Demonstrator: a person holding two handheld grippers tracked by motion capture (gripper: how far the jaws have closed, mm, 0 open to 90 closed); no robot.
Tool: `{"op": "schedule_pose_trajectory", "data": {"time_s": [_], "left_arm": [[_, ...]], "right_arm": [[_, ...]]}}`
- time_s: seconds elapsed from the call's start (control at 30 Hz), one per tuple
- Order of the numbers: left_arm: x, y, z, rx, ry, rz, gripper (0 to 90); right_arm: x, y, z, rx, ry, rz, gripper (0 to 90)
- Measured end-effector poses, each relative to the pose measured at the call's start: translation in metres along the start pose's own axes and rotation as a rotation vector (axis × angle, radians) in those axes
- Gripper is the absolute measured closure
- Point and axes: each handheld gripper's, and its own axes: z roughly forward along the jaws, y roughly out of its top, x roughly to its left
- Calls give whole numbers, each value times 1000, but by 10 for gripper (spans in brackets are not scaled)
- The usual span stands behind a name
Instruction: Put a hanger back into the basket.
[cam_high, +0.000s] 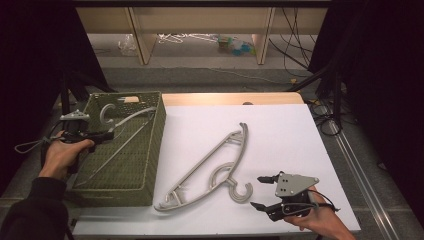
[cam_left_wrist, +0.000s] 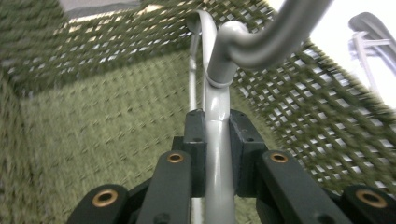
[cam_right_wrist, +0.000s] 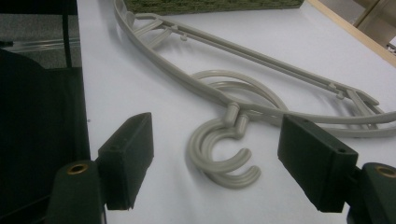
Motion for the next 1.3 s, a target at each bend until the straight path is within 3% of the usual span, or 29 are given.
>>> {"op": "schedule_pose_trajectory", "data": {"time_s": [0.1, 0.17, 0.27, 0.33, 0.37, 0.43, 0.47, 0.53, 0.6, 0.63, 0.67, 0.7, 0.73, 0.77, 0.87, 0.9, 0.93, 1.1, 1.17, 1.3], "left_arm": [[5, -3, 6, 16, 36, -53, 776], [11, -4, 4, 65, 56, -8, 768], [15, -7, 6, 82, 104, -28, 761], [20, -9, 8, 70, 131, -50, 755], [23, -12, 11, 40, 146, -63, 747], [25, -13, 12, 46, 156, -58, 744], [27, -14, 11, 66, 170, -52, 744], [29, -15, 8, 101, 188, -85, 723], [32, -17, 9, 61, 188, -67, 719], [35, -16, 7, 64, 183, -31, 714], [33, -17, 6, 46, 191, -52, 694], [34, -16, 3, 52, 198, -23, 658], [28, -15, 1, 27, 217, -91, 613], [31, -13, -4, 22, 203, -11, 600], [15, -9, -17, -34, 230, -57, 550], [5, -7, -23, -69, 237, -95, 519], [-2, -6, -27, -94, 237, -108, 492], [-48, 3, -51, -207, 194, -42, 381], [-69, 5, -56, -236, 160, 4, 360], [-106, 6, -59, -303, 67, 27, 327]], "right_arm": [[0, 0, 0, 3, 2, 5, 278], [0, 0, 0, 3, 4, 2, 278], [0, 0, 0, 5, 6, 5, 278], [0, -1, 1, 0, 2, 5, 278], [0, -1, 1, 1, 2, 3, 278], [0, -1, 1, 0, 2, 6, 278], [0, -1, 1, -1, 2, 6, 278], [0, -1, 1, 0, 3, 6, 278], [0, -1, 1, 3, 5, 9, 278], [0, -1, 1, 3, 5, 9, 278], [0, -1, 1, 5, 5, 6, 278], [0, -1, 1, 5, 5, 6, 278], [0, -1, 1, 3, 4, 10, 278], [0, -1, 1, 5, 5, 6, 277], [0, -1, 1, 5, 4, 6, 276], [0, -1, 1, 5, 1, 7, 275], [0, -1, 2, 1, -2, 11, 272], [-2, -2, 3, -14, -24, 38, 249], [-3, -2, 3, -13, -30, 41, 243], [-4, -3, 4, -34, -54, 77, 242]]}}
